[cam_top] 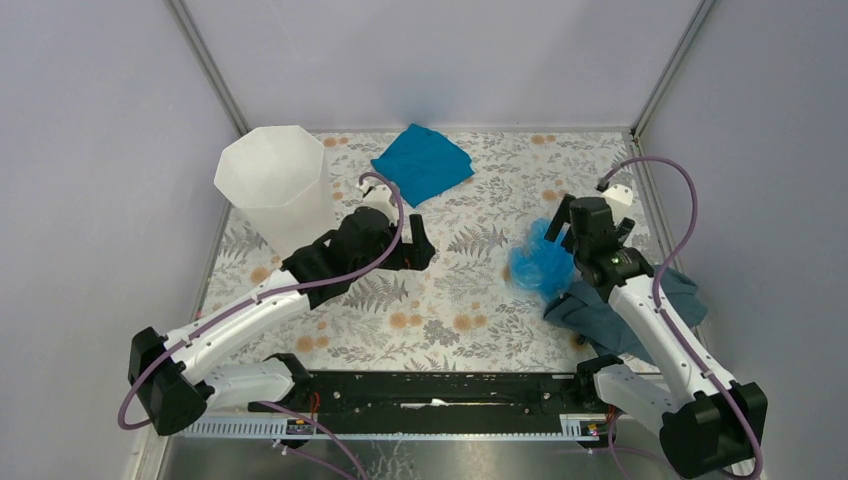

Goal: Put the trash bags into the trash bin

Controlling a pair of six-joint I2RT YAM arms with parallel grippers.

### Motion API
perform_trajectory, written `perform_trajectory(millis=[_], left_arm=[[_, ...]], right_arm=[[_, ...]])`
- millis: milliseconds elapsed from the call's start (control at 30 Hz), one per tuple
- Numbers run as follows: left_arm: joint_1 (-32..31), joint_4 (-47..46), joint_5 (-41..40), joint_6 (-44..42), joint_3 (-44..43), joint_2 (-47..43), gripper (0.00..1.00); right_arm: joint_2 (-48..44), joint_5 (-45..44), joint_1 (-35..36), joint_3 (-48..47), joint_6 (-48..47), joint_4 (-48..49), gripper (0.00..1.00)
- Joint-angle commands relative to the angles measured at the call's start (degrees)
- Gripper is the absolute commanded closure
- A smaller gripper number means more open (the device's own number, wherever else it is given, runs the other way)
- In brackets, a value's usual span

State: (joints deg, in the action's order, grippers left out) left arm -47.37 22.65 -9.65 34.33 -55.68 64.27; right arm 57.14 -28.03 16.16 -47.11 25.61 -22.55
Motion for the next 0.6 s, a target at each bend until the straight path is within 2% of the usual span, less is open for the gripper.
perform_trajectory(millis=[0, 100, 167, 233, 333, 367, 467, 567], left_arm=[[-0.34, -0.76, -4.38, 2.83, 1.96, -3.39, 0.01], [-0.34, -1.45, -7.57, 4.66, 5.41, -7.90, 0.01], [-0.29, -4.93, -7.00, 4.11, 8.64, -11.19, 0.01], [-0.27, -9.16, -4.67, 3.13, 11.52, -13.25, 0.01], [-0.19, -12.59, -1.09, 2.62, 12.75, -12.97, 0.01], [-0.27, -12.59, -0.37, 3.13, 12.52, -12.29, 0.01], [-0.26, -13.75, -0.38, 5.29, 13.12, -11.02, 0.01], [-0.27, -17.33, 1.45, 5.16, 16.62, -12.18, 0.01]], right_arm=[[0.27, -3.75, -0.30, 3.15, 5.81, 0.42, 0.00], [2.48, -4.08, -0.47, 3.83, 5.74, 0.04, 0.00], [4.26, -2.29, -0.53, 3.19, 4.88, -0.95, 0.00], [5.54, 7.58, -0.52, 3.97, 0.54, 2.46, 0.00], [9.49, 31.26, -0.46, 4.59, -3.99, 7.82, 0.00], [11.32, 35.81, -0.37, 4.65, -4.05, 9.20, 0.00], [16.98, 42.76, 1.30, 3.73, -3.31, 11.68, 0.00], [21.03, 46.45, 6.00, 1.40, -1.89, 12.92, 0.00]])
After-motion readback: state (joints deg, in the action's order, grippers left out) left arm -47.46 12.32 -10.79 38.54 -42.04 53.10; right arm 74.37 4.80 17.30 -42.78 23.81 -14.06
